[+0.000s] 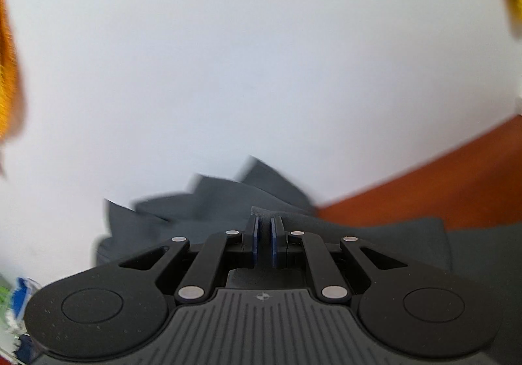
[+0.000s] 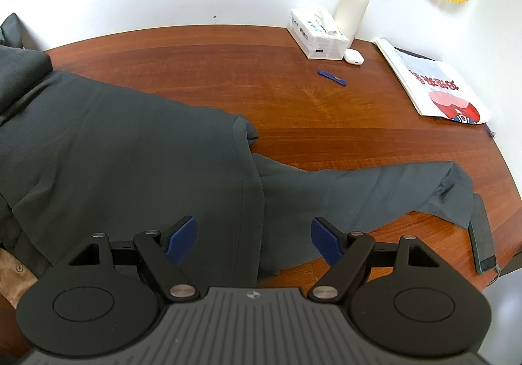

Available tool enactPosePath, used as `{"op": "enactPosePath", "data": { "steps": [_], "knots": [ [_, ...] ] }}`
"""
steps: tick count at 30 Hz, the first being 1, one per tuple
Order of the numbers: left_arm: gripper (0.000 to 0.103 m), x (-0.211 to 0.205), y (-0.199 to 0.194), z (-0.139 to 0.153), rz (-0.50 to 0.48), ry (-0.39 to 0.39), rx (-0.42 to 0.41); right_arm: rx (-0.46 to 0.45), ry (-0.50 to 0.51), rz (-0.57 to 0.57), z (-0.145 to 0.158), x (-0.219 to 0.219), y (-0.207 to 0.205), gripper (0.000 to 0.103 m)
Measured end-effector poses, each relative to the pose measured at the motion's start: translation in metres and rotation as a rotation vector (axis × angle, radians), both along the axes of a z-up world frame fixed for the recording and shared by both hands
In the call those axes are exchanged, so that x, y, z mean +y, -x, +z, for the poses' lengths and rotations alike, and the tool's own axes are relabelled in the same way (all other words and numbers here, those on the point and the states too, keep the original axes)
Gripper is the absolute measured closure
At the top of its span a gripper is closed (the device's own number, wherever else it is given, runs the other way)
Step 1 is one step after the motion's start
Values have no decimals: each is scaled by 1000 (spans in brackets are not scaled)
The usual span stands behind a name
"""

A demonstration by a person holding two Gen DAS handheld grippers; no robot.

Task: Fold clothes
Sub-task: 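Lift the jacket edge with the left tool and shake it out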

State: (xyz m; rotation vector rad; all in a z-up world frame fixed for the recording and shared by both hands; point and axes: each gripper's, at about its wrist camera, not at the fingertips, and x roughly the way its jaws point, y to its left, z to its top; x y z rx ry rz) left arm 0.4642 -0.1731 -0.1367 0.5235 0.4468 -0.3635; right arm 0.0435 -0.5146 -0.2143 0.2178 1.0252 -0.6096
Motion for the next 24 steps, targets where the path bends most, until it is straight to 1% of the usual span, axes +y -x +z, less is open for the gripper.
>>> {"op": "enactPosePath", "data": {
  "steps": [2, 4, 5, 8, 10, 11, 14, 17, 20, 22, 24],
  "knots": [
    [99, 9, -17, 12, 34, -8, -43, 2, 3, 0, 1, 0, -1, 20],
    [98, 16, -34, 21, 67, -17, -78, 1, 2, -2, 1, 1, -1, 20],
    [99, 20, -45, 24, 91, -19, -83, 0, 1, -3, 1, 1, -2, 20],
    [99, 32, -71, 24, 151, -16, -68, 0, 2, -3, 2, 2, -3, 20],
    [98, 39, -82, 22, 176, -14, -42, -1, 2, -1, 2, 2, -4, 20],
    [98, 43, -86, 20, 181, -8, -16, -1, 2, -1, 2, 2, -4, 20],
    [97, 44, -85, 12, 174, -8, 24, -2, 2, 1, 3, 3, -6, 20],
    [95, 45, -76, 5, 147, -15, 53, 1, 3, 8, 2, 4, -7, 20],
    [86, 42, -62, -1, 112, -30, 76, 6, 3, 11, 2, 4, -8, 20],
    [72, 41, -54, -6, 86, -39, 91, 10, 3, 14, 1, 4, -8, 20],
    [68, 39, -43, -11, 62, -40, 106, 12, 3, 14, 1, 3, -8, 20]
  ]
}}
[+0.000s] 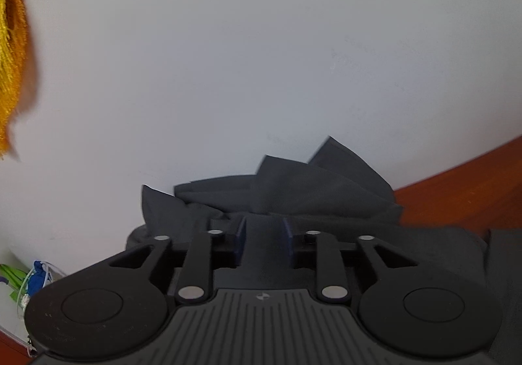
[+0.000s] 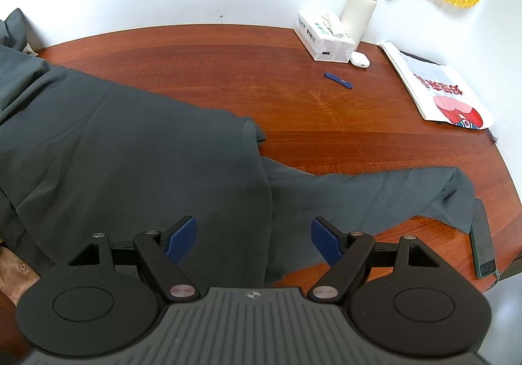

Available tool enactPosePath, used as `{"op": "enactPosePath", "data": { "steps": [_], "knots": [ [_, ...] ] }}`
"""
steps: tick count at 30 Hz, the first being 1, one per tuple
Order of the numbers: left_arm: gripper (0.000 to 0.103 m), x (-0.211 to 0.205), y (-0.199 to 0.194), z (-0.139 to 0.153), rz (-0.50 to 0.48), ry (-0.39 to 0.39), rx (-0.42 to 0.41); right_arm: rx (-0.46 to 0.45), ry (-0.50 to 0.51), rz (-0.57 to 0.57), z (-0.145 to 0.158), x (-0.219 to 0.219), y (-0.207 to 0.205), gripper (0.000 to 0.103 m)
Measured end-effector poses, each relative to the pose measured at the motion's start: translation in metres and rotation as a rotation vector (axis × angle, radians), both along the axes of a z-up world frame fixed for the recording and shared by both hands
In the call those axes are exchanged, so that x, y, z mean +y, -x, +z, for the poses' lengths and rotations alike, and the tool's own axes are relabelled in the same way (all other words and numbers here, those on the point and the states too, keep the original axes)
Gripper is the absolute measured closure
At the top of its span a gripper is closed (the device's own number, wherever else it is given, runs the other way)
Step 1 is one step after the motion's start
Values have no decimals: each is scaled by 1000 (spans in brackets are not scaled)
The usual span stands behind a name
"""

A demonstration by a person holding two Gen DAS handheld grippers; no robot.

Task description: Fold clothes

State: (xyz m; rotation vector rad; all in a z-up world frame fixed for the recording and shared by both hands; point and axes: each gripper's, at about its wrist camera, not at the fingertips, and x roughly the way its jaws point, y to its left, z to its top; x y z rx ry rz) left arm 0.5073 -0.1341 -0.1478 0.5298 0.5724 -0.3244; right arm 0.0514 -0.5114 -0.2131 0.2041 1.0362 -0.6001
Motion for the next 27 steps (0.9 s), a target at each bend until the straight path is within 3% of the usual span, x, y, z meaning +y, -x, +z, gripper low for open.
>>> {"op": "enactPosePath", "data": {
  "steps": [5, 7, 14, 27],
  "knots": [
    [56, -10, 15, -22, -69, -10, 57, 5, -1, -4, -2, 1, 4, 20],
    [50, -12, 25, -31, -144, -16, 99, 8, -3, -8, -3, 2, 7, 20],
    [46, -14, 65, -67, -265, -42, 230, 18, -7, -29, -8, 6, 22, 20],
    [46, -9, 112, -113, -348, -49, 426, 18, -35, -80, -18, 18, 54, 20]
  ]
}}
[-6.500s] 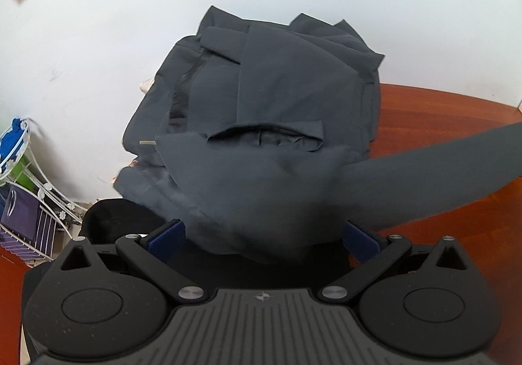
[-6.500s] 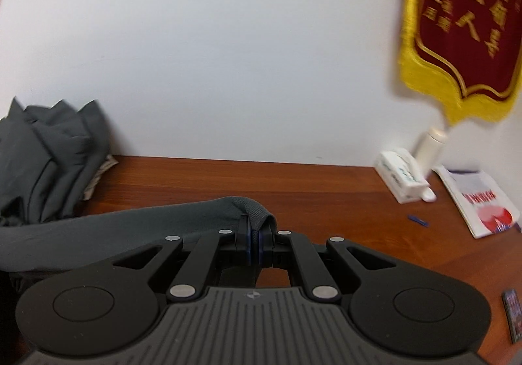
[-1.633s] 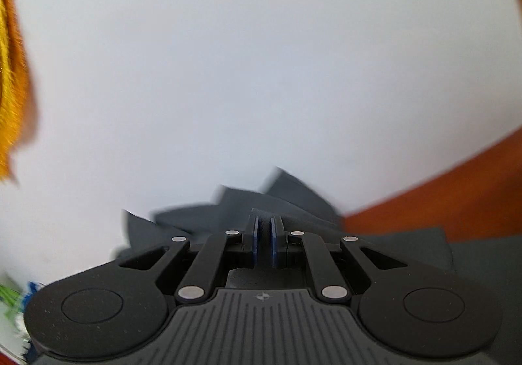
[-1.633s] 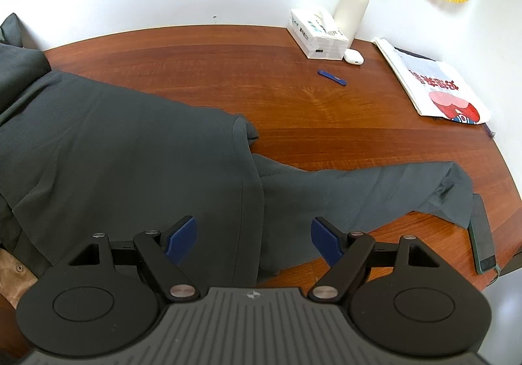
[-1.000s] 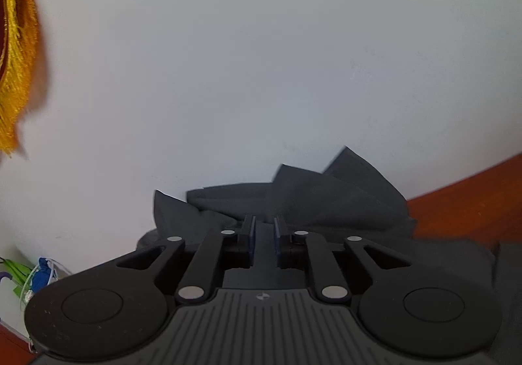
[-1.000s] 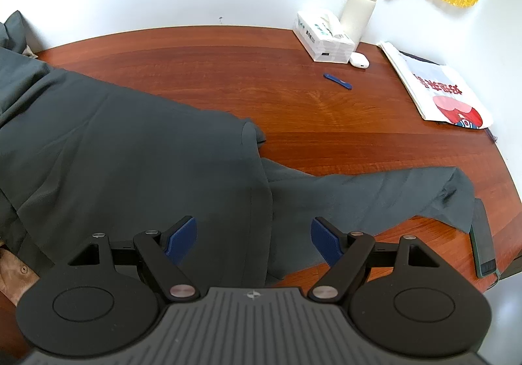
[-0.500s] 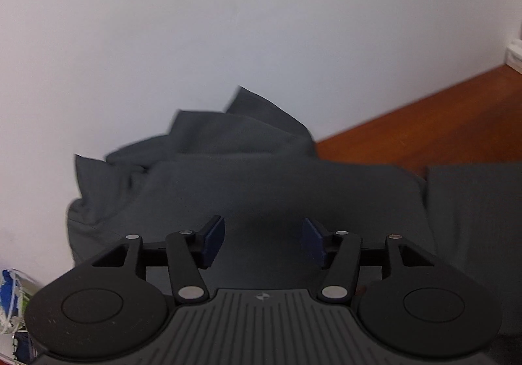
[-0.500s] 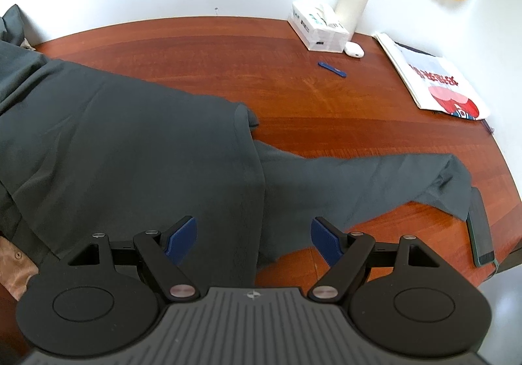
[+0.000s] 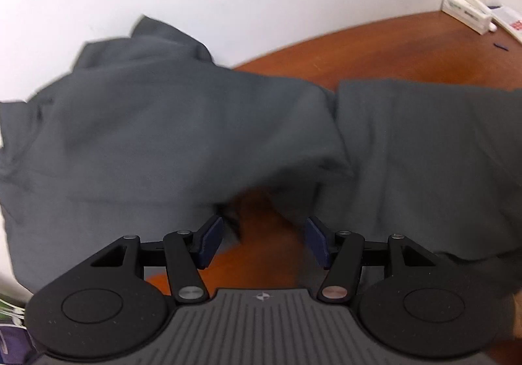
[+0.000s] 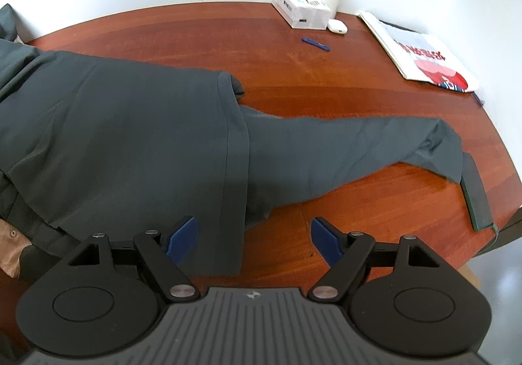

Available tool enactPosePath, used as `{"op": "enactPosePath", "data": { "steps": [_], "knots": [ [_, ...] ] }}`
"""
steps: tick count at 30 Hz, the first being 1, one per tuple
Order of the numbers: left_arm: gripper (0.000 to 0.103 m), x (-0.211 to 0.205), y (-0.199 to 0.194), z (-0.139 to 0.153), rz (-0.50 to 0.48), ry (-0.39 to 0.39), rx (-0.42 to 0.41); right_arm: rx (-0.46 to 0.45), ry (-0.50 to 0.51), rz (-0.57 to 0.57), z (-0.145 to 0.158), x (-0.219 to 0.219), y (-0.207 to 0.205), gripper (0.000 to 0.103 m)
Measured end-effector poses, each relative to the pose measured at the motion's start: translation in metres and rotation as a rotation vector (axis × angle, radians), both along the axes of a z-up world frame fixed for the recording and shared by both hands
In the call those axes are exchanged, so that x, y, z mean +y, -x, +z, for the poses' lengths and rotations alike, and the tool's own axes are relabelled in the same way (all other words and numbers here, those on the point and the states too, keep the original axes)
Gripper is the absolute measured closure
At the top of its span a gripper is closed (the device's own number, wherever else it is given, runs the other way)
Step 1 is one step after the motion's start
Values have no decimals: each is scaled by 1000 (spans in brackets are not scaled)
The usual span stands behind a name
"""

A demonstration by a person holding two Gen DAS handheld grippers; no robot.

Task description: Fold clothes

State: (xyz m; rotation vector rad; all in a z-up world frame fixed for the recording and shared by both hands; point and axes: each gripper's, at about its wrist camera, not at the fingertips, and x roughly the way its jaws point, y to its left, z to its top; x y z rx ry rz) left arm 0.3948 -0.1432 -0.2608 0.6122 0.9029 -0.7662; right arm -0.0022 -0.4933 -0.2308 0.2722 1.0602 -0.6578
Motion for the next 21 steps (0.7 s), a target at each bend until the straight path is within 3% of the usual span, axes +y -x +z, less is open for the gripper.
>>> {"op": "enactPosePath", "data": {
  "steps": [8, 17, 21],
  "knots": [
    [46, -2, 11, -21, -29, 8, 144, -28, -43, -4, -11, 11, 12, 20],
    [46, -10, 12, -36, -42, -19, 203, -9, -83, 70, -33, 24, 11, 20],
    [58, -14, 15, -40, -35, -25, 228, -11, -106, 86, -43, 16, 3, 20]
  ]
}}
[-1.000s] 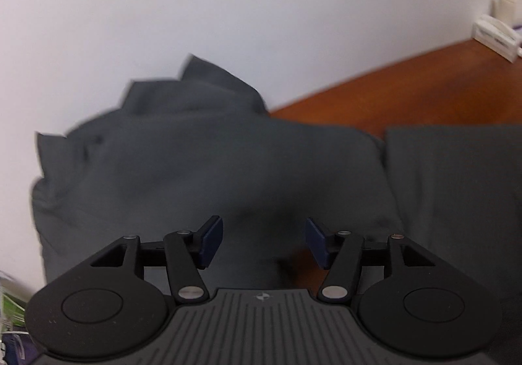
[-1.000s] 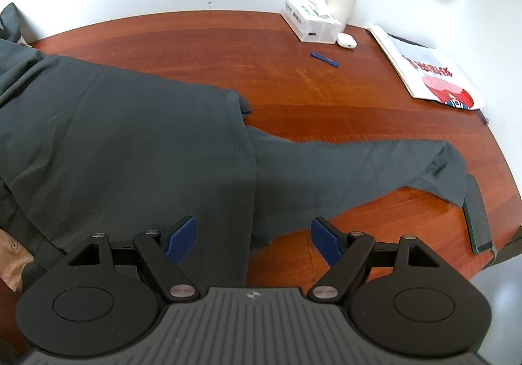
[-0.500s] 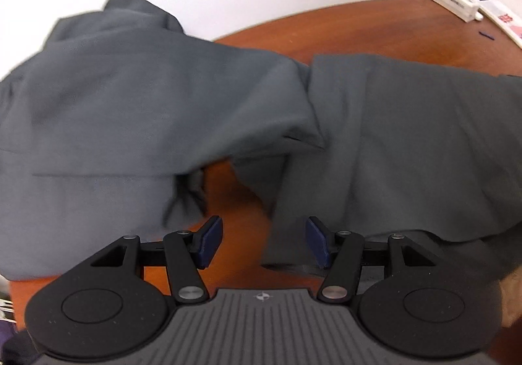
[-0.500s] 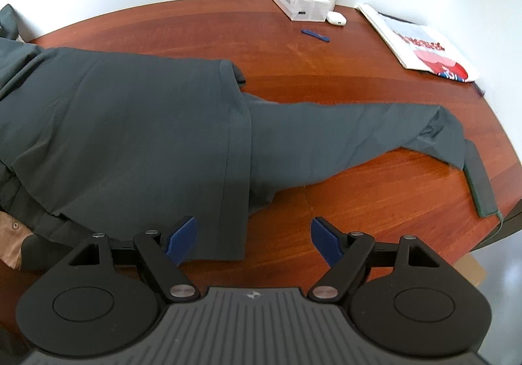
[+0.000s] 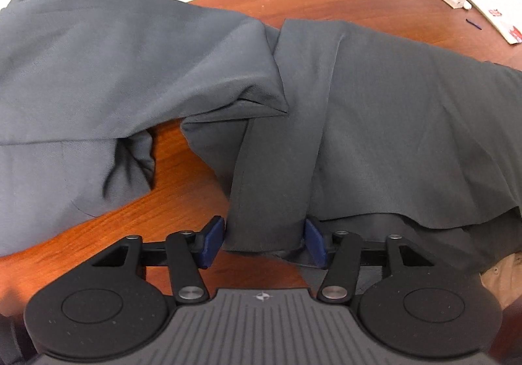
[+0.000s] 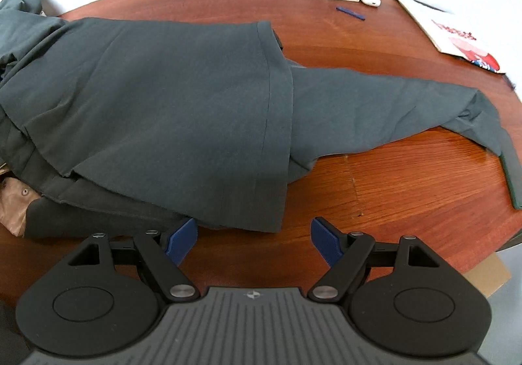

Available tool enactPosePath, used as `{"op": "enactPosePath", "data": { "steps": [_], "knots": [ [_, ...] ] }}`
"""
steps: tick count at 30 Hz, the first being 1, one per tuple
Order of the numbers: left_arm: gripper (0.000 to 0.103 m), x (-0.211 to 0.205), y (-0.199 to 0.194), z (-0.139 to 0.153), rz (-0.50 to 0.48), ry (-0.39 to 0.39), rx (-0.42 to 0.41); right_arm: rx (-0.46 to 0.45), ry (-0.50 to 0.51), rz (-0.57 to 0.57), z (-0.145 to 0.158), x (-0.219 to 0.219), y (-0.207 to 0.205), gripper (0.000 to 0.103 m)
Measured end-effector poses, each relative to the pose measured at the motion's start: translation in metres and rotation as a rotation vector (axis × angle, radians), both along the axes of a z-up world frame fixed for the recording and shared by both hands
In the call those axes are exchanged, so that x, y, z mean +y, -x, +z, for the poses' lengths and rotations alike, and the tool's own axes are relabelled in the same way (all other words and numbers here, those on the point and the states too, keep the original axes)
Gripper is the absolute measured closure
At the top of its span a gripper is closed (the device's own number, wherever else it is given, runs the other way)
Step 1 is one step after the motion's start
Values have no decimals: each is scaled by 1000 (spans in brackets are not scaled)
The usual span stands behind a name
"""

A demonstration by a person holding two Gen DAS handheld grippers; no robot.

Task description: Fold clothes

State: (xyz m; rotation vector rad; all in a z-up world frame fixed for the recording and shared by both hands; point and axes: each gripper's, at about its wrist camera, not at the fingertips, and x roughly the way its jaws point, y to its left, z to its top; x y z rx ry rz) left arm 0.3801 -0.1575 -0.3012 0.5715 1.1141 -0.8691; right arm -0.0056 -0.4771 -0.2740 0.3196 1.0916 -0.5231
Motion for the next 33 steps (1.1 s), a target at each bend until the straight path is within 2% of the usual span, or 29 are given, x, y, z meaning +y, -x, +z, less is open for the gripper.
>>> {"op": "enactPosePath", "data": {
  "steps": [5, 7, 12, 18, 27, 33],
  "knots": [
    [71, -3, 5, -2, -5, -13, 13, -40, -79, 24, -6, -16, -5, 21],
    [82, -4, 6, -3, 2, -27, 12, -63, -150, 15, -7, -27, -2, 23],
    [90, -6, 11, -1, 3, -39, -5, -104, -214, 7, 3, -39, 8, 23],
    [92, -1, 14, 1, 14, -38, -10, -133, -245, -2, 10, -49, 6, 23],
    [92, 0, 17, 3, 22, -52, 11, -140, -301, -47, -13, -63, -12, 23],
    [91, 2, 22, 6, 26, -56, 11, -163, -345, -63, -18, -67, -10, 23]
  ]
}}
